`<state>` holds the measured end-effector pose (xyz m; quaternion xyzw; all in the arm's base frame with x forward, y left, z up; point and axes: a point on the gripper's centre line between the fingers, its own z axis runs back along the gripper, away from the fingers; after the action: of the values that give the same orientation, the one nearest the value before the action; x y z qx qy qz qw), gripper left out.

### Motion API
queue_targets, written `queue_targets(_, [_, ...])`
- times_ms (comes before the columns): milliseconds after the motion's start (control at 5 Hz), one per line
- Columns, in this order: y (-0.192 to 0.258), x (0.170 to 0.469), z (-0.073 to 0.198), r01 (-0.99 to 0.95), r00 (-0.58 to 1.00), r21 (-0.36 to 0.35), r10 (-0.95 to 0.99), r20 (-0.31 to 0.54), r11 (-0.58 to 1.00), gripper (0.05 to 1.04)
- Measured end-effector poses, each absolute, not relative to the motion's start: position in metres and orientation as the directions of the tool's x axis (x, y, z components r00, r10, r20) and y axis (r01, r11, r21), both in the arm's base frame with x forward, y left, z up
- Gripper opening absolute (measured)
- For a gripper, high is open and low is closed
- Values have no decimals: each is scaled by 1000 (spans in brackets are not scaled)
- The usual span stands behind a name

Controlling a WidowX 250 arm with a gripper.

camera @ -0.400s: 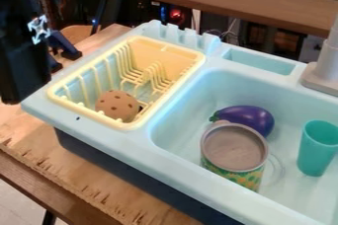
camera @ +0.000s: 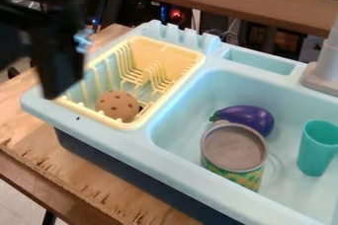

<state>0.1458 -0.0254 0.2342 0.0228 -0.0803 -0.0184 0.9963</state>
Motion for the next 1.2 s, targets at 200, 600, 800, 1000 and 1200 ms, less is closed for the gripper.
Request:
queue_targets(200, [-33,173,232,78,980,141,-101,170,987,1001])
queue_targets(600, [-39,192,223,75,989,212,-100,112,974,1001])
queue_targets(800, [-38,197,216,18,995,351,-51,87,936,1001])
queue_targets(1000, [-42,210,207,36,998,432,-51,23,901,1001])
queue_targets(1200, [-45,220,197,50,998,452,-56,0,891,1001])
